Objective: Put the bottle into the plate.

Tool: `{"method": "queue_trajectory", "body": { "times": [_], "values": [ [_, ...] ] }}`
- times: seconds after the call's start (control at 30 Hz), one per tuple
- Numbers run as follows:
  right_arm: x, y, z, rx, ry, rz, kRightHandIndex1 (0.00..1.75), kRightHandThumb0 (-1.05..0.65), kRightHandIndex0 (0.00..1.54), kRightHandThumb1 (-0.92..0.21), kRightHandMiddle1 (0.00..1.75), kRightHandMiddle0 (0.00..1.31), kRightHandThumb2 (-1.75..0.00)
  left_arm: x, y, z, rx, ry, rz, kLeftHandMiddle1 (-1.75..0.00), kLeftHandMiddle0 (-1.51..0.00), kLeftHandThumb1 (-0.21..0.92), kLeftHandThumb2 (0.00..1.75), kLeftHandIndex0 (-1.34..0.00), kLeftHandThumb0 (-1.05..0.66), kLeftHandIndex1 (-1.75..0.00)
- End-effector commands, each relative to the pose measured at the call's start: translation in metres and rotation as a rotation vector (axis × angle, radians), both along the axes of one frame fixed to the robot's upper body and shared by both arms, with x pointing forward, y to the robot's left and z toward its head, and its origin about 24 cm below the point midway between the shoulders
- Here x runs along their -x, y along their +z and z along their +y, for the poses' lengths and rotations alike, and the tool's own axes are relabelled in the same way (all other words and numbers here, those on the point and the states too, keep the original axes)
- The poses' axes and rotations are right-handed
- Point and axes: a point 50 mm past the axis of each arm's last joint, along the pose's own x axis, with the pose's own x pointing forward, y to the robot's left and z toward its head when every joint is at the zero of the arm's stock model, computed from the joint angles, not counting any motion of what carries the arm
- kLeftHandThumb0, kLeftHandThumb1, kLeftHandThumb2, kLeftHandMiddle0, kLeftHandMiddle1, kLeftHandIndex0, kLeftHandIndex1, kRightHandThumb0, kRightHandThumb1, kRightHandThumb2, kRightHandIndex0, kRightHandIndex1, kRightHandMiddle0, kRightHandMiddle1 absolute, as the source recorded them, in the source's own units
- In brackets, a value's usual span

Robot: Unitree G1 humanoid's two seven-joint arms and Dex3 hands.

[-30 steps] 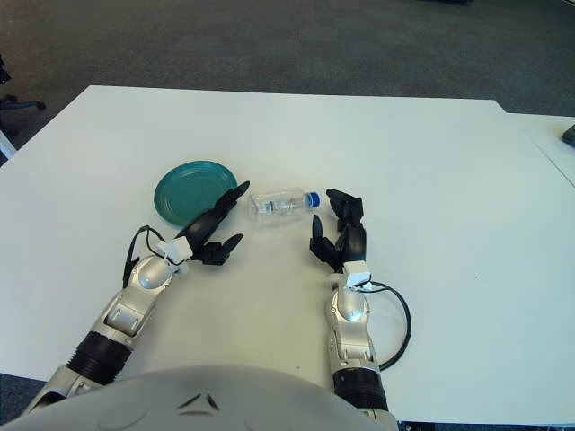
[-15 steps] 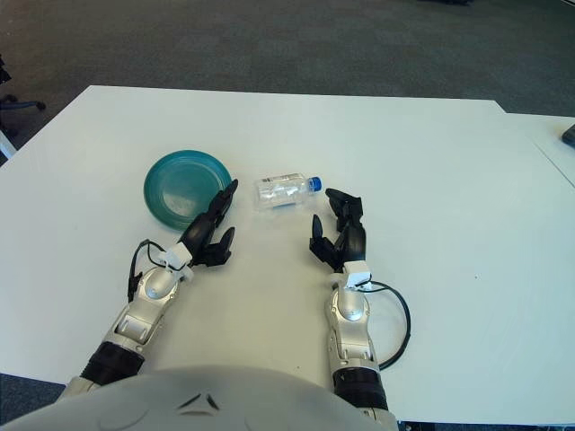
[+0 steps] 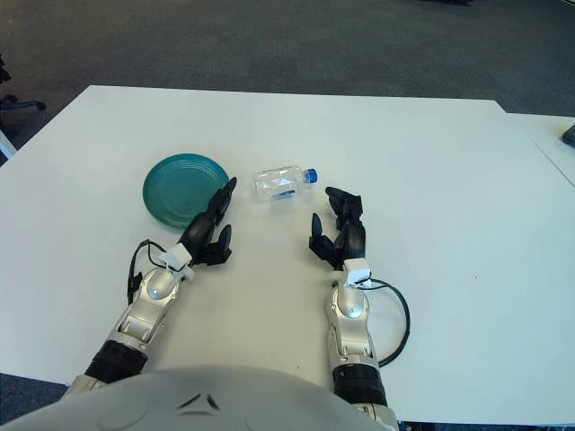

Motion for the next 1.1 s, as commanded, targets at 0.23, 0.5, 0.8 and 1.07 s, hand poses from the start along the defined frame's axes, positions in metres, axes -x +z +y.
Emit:
{"method": "queue_trajectory", "body": {
  "times": [0.23,0.5,0.8,1.07],
  "values": [
    [0.010,-0.023,-0.004,-0.015,0.002,0.127,0.59,-0.40,0.32,-0.70,1.13,0.02,-0.82,-0.004,-0.001,0.001,-0.026,0.016,-0.022,0.00,0.00,0.92,1.05,-0.01,-1.05,-0.01],
    [0.009,-0.023,-0.004,-0.020,0.008,0.128,0.59,-0.41,0.31,-0.70,1.12,0.01,-0.80,-0.004,-0.001,-0.001,-0.012,0.010,-0.026,0.00,0.00,0.92,1.05,-0.02,-1.05,-0.02],
    [0.009,-0.023,-0.005,-0.025,0.007,0.133,0.60,-0.40,0.33,-0.70,1.11,0.02,-0.79,-0.004,-0.001,0.000,-0.011,-0.002,-0.021,0.00,0.00,0.92,1.02,-0.02,-1.05,-0.03],
    [0.008,-0.023,-0.006,-0.021,0.003,0.134,0.61,-0.39,0.33,-0.68,1.13,0.03,-0.82,-0.013,0.003,0.001,-0.025,0.023,-0.030,0.00,0.00,0.92,0.97,0.00,-1.05,-0.05]
  ]
}}
